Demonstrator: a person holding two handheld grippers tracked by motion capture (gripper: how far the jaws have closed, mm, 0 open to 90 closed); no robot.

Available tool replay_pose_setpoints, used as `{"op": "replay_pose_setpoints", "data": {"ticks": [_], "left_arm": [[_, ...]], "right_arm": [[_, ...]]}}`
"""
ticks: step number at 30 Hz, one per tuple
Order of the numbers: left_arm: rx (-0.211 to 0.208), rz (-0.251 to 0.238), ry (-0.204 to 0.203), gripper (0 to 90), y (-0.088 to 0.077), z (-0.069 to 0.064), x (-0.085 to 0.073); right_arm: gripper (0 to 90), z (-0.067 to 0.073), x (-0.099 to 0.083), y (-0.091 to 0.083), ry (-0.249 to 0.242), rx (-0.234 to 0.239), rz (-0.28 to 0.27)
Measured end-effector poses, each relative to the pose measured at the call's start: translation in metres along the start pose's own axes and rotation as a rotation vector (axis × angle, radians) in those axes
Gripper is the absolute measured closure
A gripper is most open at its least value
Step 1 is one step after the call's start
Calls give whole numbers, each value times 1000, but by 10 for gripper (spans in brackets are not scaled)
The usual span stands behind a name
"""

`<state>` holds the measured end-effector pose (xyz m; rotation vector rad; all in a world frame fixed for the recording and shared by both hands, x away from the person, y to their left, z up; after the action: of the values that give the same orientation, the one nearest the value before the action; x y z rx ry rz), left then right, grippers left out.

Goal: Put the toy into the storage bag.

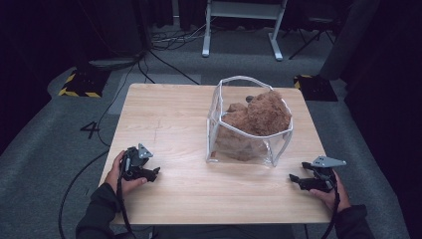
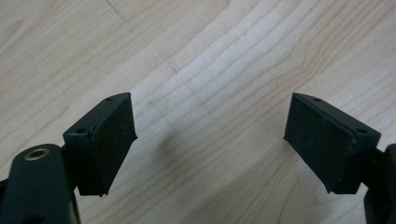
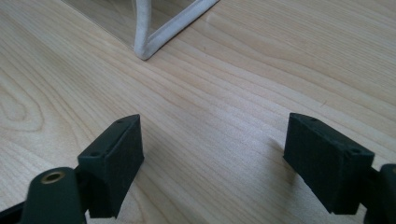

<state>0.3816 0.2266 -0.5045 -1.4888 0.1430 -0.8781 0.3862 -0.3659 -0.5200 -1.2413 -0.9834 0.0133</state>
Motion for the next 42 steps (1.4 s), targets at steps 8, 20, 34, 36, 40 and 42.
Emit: {"op": "replay_pose_setpoints", "data": {"ticks": [8, 20, 34, 36, 40, 42], "left_arm": [[-16, -43, -42, 166, -1, -4, -15], [-79, -140, -190, 163, -2, -4, -44], [-80, -139, -194, 161, -3, -5, -46], [-79, -139, -194, 161, -3, -5, -46], [-79, -139, -194, 161, -3, -5, -46], [-79, -139, -194, 161, -3, -5, -46]], "right_arm": [[195, 0, 0, 0, 0, 0, 0], [195, 0, 0, 0, 0, 0, 0], [197, 1, 0, 0, -1, 0, -2], [197, 0, 0, 0, -1, 1, -2], [197, 1, 0, 0, 0, 1, -1], [197, 1, 0, 0, 1, 1, -1]]}}
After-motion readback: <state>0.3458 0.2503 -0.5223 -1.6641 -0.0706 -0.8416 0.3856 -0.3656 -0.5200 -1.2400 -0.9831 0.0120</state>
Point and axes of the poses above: each handheld gripper's, and its own axes: y roughly forward along the jaws, x roughly out of its top, z roughly to its left, the point moved 2 cm from there along y, roughly forward along the jaws, and after that the axes turned 10 degrees about z, right-handed, at the moved point
